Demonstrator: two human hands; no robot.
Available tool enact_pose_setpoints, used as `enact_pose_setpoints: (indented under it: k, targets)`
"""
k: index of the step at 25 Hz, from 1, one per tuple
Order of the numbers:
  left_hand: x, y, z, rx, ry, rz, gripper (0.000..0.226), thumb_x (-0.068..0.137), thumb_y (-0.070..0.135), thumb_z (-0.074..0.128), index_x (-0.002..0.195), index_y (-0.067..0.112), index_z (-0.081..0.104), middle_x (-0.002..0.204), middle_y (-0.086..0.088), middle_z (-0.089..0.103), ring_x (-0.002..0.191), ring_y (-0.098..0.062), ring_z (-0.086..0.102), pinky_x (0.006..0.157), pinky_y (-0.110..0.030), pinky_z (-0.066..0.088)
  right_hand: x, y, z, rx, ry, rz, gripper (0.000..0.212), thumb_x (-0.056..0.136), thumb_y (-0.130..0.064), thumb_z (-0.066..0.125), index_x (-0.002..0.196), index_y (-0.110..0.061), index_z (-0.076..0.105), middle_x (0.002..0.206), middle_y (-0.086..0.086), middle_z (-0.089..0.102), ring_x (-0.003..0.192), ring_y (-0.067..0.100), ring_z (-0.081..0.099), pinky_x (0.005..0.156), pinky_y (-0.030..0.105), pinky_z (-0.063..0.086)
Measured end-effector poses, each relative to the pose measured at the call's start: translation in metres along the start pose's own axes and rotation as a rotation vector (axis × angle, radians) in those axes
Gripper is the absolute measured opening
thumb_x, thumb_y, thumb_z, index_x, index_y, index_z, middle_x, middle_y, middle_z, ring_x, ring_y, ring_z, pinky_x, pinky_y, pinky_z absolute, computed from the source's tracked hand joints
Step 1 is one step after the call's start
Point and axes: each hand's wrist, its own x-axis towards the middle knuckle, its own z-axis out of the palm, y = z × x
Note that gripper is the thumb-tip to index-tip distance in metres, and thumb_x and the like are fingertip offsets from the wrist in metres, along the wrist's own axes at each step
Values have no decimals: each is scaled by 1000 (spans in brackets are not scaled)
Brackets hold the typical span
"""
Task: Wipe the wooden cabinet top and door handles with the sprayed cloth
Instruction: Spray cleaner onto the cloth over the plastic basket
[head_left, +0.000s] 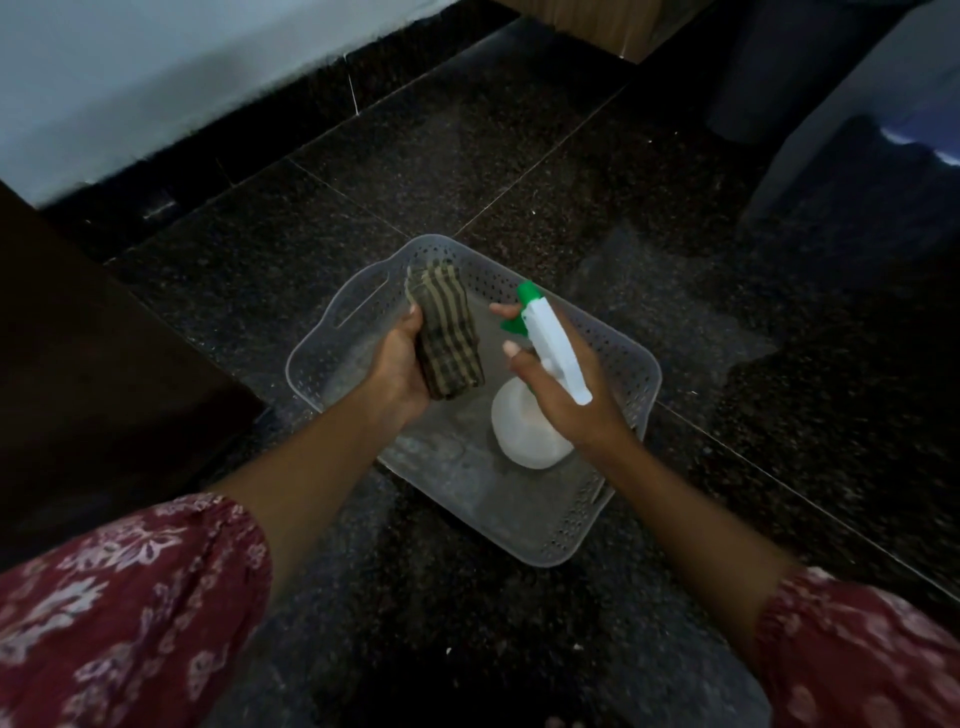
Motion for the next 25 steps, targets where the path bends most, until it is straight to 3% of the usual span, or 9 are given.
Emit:
enact_pose_setpoints:
  k: [5,8,10,12,15,17,19,22,25]
  targets:
    - [-3,1,-5,2,-15,0,50,99,41,28,138,14,45,128,-9,60,94,-18,62,71,-34,49,-6,11,-10,43,-11,159,33,76,-32,70,104,-20,59,96,-16,64,95,3,59,88,28,47]
    - [-14,4,-6,12,-39,2,49,99,41,29,138,16,44,128,-8,60,99,-20,62,73,-36,50,-17,12,-18,-63,-108,339,82,71,-14,79,139,-17,32,132,-4,42,122,10,40,99,20,37]
    - [-28,14,-7,20,-39,20,48,98,41,32,138,16,44,133,-9,57,102,-21,61,74,-36,50,-34,7,-28,-203,-107,329,98,70,-8,77,145,-14,14,144,3,23,134,17,27,111,33,32]
    - [-47,27,-3,14,-30,57,48,98,39,34,137,14,45,135,-10,56,100,-21,61,72,-36,50,-49,-13,-40,-296,70,305,92,67,-7,69,144,-9,18,141,10,21,133,24,28,113,48,30]
    - [-88,48,5,15,-37,121,46,99,37,34,135,11,48,135,-12,56,93,-18,63,71,-33,51,-54,-81,-39,-438,279,171,67,74,-6,61,136,-7,36,134,17,31,123,28,37,106,43,36]
    - [-121,63,13,41,-62,134,47,99,36,34,135,9,48,135,-12,56,92,-18,62,70,-32,51,-46,-133,-27,-395,202,50,47,84,-12,53,130,-8,44,127,11,39,115,21,44,98,34,40]
    - [-159,79,20,60,-95,131,48,100,36,32,134,7,49,135,-13,56,98,-20,61,71,-31,50,-36,-186,-9,-175,60,232,31,95,-20,46,126,-15,47,124,5,47,111,20,51,97,34,44]
    - [-215,107,22,10,-128,157,46,101,30,29,132,3,49,134,-16,55,108,-23,56,75,-32,49,-35,-242,20,164,-224,574,38,97,-36,43,126,-12,47,108,-3,54,94,17,56,87,33,45]
    - [-267,132,14,-63,-148,190,44,101,25,30,132,-1,47,111,-16,64,94,-23,61,77,-33,49,-47,-279,45,366,-339,623,28,96,-33,45,106,-10,59,93,4,62,79,17,58,74,32,50]
